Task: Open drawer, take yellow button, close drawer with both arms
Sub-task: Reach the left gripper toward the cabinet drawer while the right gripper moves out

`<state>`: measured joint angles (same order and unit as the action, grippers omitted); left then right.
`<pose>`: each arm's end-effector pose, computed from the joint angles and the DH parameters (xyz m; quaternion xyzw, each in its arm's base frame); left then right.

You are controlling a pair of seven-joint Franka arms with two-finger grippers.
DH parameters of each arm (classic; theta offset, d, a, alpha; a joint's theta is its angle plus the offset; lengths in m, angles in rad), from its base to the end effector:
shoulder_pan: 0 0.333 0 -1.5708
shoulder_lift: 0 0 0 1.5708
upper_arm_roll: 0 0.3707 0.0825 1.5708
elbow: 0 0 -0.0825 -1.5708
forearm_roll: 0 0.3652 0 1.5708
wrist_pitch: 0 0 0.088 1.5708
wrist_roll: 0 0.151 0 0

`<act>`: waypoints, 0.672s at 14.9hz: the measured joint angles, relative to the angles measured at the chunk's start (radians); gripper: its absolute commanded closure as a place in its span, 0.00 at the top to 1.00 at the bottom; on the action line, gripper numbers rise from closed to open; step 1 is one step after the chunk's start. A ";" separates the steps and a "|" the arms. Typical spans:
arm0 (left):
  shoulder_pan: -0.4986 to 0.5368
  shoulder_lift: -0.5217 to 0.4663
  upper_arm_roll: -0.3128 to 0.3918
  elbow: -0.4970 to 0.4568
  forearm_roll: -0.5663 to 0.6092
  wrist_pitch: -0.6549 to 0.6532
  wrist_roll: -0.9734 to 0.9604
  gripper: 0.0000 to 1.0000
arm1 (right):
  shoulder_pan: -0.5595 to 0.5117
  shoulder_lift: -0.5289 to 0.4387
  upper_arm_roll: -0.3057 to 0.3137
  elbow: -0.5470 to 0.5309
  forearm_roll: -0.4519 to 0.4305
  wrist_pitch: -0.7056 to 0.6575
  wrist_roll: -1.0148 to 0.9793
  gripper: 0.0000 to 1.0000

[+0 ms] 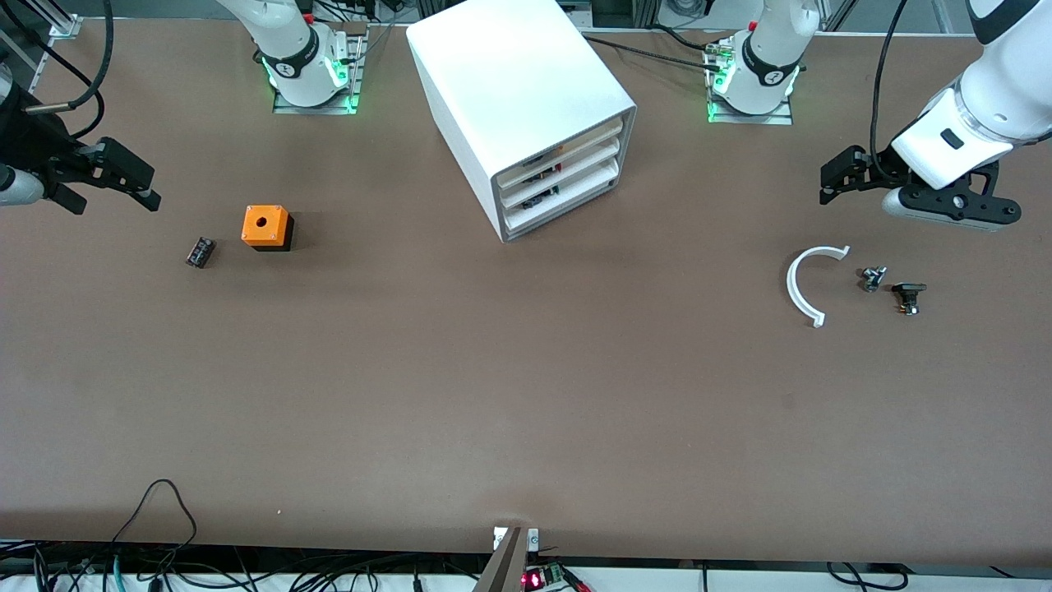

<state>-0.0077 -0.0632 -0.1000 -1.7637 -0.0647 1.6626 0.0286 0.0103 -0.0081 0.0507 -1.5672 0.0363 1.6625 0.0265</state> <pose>0.5099 -0.0659 0.5886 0.9973 -0.0643 -0.0202 0.0282 0.5455 0.0386 0.6501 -0.9984 -0.0165 -0.0508 0.0202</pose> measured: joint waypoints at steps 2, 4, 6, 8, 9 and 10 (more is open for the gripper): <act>0.000 0.000 0.000 0.000 0.000 0.000 0.000 1.00 | -0.001 0.000 0.000 0.000 0.000 -0.003 0.000 1.00; 0.000 0.000 0.000 0.000 0.000 0.000 0.000 1.00 | -0.005 0.001 0.000 0.000 0.000 -0.004 0.000 1.00; 0.000 0.000 0.000 0.000 0.000 0.000 0.000 1.00 | -0.012 0.001 0.000 0.002 0.000 -0.002 0.000 1.00; -0.001 0.001 -0.001 0.000 0.000 -0.001 0.000 1.00 | -0.020 0.001 0.000 0.008 0.000 -0.002 0.000 1.00; -0.005 0.003 -0.002 0.001 -0.001 -0.009 0.000 1.00 | -0.022 0.002 0.000 0.007 0.000 -0.003 0.000 1.00; -0.013 0.006 -0.003 0.006 -0.002 -0.033 0.000 1.00 | -0.022 0.006 0.000 0.008 0.000 -0.004 0.001 1.00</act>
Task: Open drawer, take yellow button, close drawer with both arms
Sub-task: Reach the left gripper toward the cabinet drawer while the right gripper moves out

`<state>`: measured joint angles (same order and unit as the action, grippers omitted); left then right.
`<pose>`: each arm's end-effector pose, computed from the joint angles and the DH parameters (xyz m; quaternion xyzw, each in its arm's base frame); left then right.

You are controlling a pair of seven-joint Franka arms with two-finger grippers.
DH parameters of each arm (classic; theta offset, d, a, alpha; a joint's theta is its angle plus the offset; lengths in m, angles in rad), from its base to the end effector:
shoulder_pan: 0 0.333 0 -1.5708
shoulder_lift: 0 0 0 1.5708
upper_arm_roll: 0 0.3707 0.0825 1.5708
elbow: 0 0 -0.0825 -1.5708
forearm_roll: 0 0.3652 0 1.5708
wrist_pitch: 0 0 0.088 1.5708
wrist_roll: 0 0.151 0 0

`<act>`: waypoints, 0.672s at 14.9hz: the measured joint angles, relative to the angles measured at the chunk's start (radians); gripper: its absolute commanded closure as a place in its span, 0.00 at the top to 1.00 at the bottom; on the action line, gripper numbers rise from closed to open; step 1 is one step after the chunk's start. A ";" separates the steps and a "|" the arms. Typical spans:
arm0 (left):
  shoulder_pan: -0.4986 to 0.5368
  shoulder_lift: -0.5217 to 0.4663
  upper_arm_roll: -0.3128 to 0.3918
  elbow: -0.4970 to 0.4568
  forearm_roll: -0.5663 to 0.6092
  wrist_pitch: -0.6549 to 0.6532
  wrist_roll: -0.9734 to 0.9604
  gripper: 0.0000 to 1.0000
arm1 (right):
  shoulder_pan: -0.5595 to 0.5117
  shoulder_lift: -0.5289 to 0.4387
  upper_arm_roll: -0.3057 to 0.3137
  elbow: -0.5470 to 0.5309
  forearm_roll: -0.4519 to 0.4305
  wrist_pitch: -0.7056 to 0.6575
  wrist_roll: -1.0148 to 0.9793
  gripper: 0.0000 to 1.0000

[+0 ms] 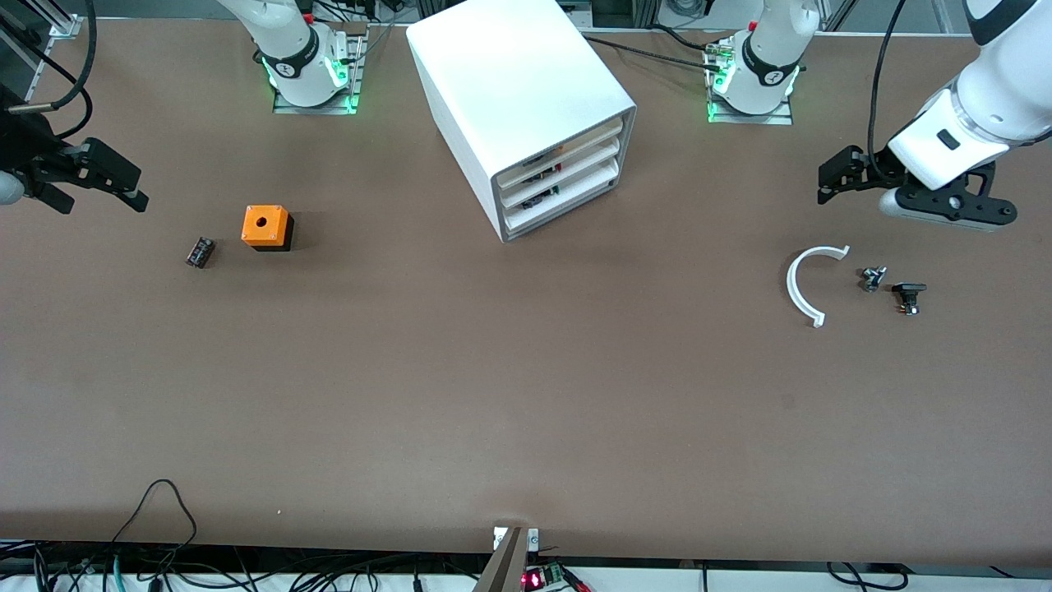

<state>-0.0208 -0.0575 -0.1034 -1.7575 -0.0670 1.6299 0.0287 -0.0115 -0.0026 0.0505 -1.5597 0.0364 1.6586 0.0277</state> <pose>0.5059 -0.0744 0.5859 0.9963 -0.0730 -0.0366 0.0287 0.5478 0.0266 0.6502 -0.9985 -0.0050 -0.0501 0.0198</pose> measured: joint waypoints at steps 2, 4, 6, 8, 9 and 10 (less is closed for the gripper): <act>-0.030 0.012 -0.002 0.029 -0.045 -0.087 0.000 1.00 | 0.000 0.013 0.000 -0.001 0.000 -0.002 0.000 1.00; -0.058 0.033 -0.003 0.058 -0.125 -0.156 0.000 1.00 | 0.000 0.037 0.001 -0.004 0.000 -0.003 0.000 1.00; -0.080 0.055 -0.004 0.067 -0.202 -0.191 0.000 1.00 | 0.000 0.069 0.001 -0.004 0.000 -0.003 0.000 1.00; -0.098 0.081 -0.004 0.068 -0.271 -0.210 0.003 1.00 | 0.000 0.100 0.002 -0.004 0.000 -0.003 0.000 1.00; -0.105 0.098 -0.005 0.068 -0.314 -0.219 0.014 1.00 | 0.000 0.115 0.002 -0.004 0.000 -0.003 0.000 1.00; -0.111 0.117 -0.005 0.067 -0.360 -0.224 0.041 1.00 | 0.000 0.129 0.002 -0.005 0.000 -0.003 0.000 1.00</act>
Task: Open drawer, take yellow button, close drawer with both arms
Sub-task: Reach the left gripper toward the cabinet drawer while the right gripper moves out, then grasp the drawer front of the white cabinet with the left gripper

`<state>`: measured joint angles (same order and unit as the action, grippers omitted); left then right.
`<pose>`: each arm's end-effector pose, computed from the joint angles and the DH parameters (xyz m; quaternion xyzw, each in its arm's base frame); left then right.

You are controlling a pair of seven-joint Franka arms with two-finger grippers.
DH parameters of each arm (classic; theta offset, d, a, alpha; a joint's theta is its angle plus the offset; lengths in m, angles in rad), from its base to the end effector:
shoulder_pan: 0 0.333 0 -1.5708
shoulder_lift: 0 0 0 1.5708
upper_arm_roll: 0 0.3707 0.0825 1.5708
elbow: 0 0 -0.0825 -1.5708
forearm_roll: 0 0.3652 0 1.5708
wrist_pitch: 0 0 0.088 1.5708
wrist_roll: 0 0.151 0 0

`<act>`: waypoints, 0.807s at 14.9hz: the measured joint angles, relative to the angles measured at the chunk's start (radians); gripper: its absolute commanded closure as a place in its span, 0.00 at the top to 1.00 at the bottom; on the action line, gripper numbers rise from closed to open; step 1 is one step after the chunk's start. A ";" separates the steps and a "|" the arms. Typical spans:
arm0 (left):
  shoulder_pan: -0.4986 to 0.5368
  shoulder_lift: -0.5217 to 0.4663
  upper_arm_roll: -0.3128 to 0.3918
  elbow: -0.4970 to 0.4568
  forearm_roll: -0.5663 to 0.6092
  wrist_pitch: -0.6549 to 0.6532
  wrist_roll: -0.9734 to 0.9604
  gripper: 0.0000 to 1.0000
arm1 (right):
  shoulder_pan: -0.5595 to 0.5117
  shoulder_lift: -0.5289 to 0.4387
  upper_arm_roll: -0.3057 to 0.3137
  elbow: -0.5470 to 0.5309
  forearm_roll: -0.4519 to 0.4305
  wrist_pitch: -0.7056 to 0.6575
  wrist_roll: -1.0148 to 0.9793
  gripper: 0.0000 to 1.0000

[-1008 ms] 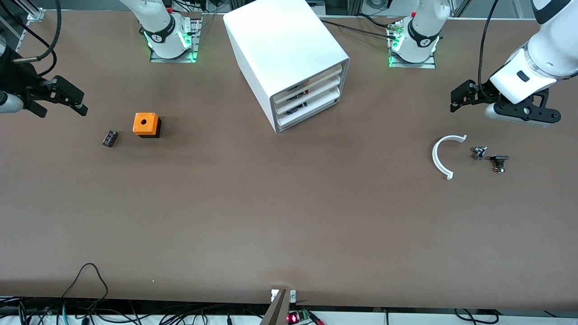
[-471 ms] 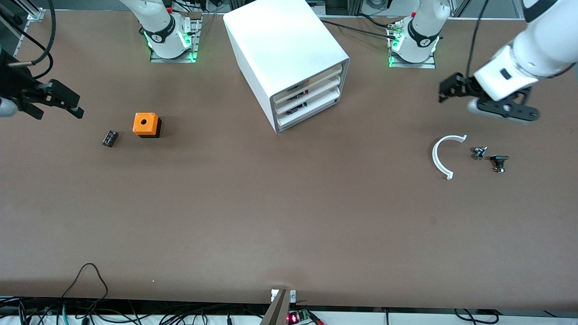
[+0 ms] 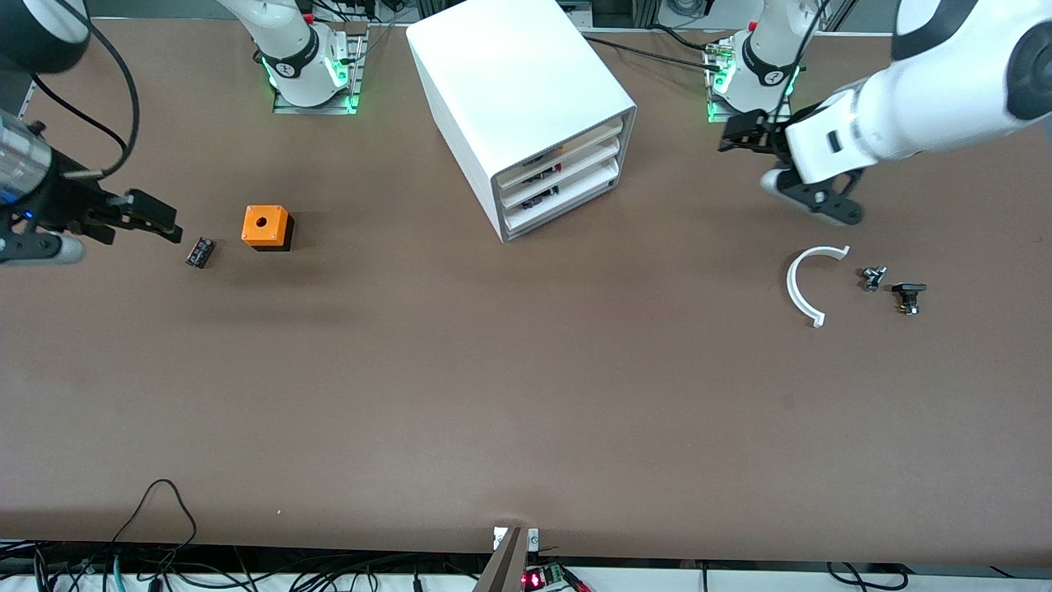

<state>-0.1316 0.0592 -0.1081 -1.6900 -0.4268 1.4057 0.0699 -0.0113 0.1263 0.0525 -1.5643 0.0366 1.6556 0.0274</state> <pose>0.4825 -0.1860 0.5578 0.9509 -0.1474 -0.1845 0.1999 0.5830 0.0274 0.5749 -0.9996 -0.0049 0.0181 0.0209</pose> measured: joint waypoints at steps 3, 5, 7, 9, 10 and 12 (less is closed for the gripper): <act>-0.008 0.082 0.000 -0.004 -0.144 -0.004 0.141 1.00 | 0.000 0.043 0.000 -0.006 0.000 -0.002 0.001 1.00; -0.009 0.160 -0.001 -0.017 -0.238 0.006 0.282 1.00 | 0.000 0.063 0.000 -0.009 0.000 -0.002 0.001 1.00; -0.012 0.234 -0.011 -0.044 -0.288 0.044 0.455 1.00 | 0.000 0.076 0.001 -0.010 0.000 -0.002 0.002 1.00; -0.014 0.284 -0.042 -0.094 -0.325 0.111 0.569 1.00 | 0.002 0.084 0.002 -0.010 0.001 -0.002 0.022 1.00; -0.014 0.295 -0.069 -0.130 -0.346 0.155 0.592 1.00 | 0.006 0.087 0.005 -0.010 0.001 -0.002 0.053 1.00; -0.018 0.296 -0.129 -0.195 -0.375 0.250 0.609 1.00 | 0.022 0.094 0.010 -0.010 0.001 -0.003 0.100 1.00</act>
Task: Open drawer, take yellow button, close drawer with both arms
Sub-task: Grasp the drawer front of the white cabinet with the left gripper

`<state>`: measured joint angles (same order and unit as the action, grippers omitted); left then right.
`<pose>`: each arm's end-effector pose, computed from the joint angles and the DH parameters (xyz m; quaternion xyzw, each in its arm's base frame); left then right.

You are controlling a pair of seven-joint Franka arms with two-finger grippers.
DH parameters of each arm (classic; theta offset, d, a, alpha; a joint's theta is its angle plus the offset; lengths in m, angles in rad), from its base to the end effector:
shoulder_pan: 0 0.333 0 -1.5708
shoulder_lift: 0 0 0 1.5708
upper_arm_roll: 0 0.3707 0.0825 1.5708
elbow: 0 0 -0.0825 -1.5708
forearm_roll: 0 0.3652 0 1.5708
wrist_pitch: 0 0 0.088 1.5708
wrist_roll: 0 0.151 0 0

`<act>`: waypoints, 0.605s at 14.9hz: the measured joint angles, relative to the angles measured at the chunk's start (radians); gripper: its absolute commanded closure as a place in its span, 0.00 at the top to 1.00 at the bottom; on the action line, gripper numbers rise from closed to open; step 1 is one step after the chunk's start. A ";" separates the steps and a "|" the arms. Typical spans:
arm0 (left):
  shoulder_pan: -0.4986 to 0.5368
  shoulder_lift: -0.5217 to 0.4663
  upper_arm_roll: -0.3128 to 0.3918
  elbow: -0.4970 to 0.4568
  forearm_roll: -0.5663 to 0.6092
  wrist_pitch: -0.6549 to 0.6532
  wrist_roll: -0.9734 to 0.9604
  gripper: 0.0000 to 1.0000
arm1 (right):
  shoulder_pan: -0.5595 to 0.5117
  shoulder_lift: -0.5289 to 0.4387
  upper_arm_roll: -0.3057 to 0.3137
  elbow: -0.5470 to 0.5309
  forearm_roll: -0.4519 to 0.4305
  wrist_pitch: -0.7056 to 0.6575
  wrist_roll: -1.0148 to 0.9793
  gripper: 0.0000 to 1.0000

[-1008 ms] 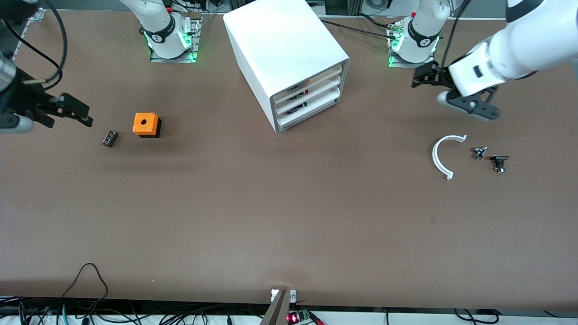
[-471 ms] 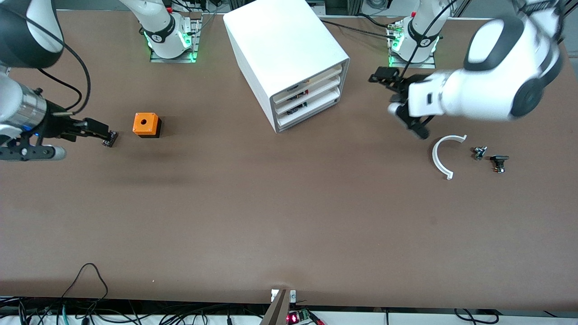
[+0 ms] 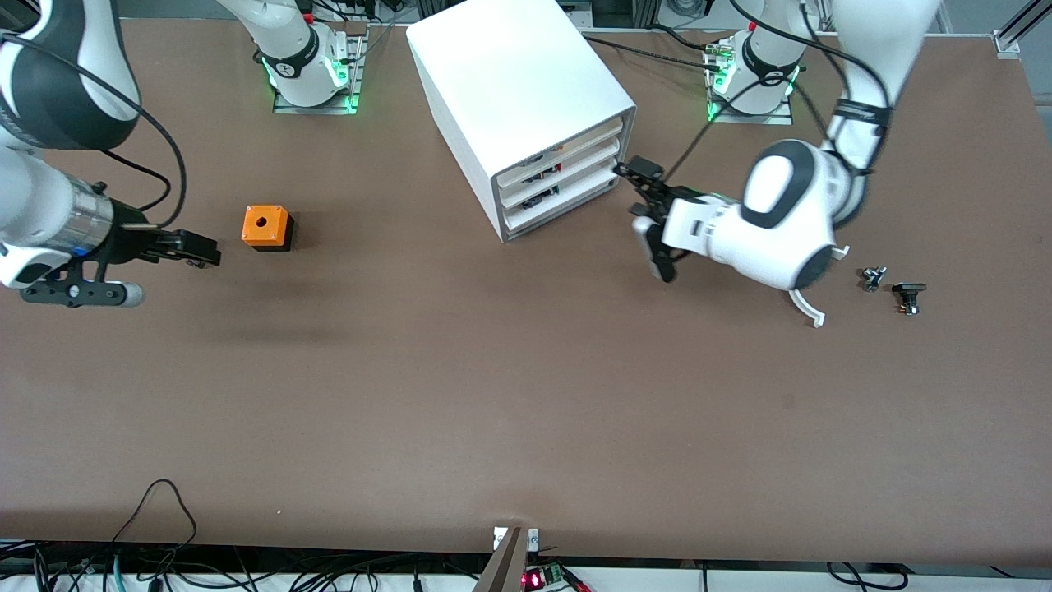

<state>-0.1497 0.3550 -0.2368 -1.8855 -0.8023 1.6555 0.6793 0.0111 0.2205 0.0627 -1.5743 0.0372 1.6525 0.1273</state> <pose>0.4856 -0.2977 0.3630 0.8160 -0.3216 -0.2028 0.4355 0.5998 0.0463 0.5144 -0.9967 0.0298 0.0730 0.0180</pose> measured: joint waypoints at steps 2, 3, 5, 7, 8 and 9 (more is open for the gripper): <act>-0.007 -0.004 -0.019 -0.047 -0.043 0.042 0.032 0.99 | 0.013 0.004 0.003 0.000 0.000 0.000 0.019 1.00; -0.007 -0.007 -0.019 -0.076 -0.079 0.054 0.073 0.99 | 0.016 0.006 0.003 0.000 0.000 0.001 0.022 1.00; -0.005 -0.010 -0.017 -0.139 -0.147 0.076 0.159 0.90 | 0.022 0.007 0.003 0.000 0.000 0.001 0.034 1.00; -0.005 -0.013 -0.020 -0.169 -0.173 0.088 0.192 0.58 | 0.027 0.007 0.004 0.001 0.001 0.003 0.061 1.00; -0.005 -0.018 -0.022 -0.174 -0.177 0.090 0.193 0.57 | 0.031 0.007 0.004 0.002 0.001 0.004 0.071 1.00; -0.005 -0.024 -0.024 -0.178 -0.178 0.090 0.193 0.56 | 0.036 0.007 0.005 0.006 0.001 0.005 0.080 1.00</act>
<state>-0.1544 0.3312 -0.2611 -2.0635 -0.9807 1.7453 0.8720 0.0475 0.2277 0.0675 -1.5687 0.0378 1.6572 0.2070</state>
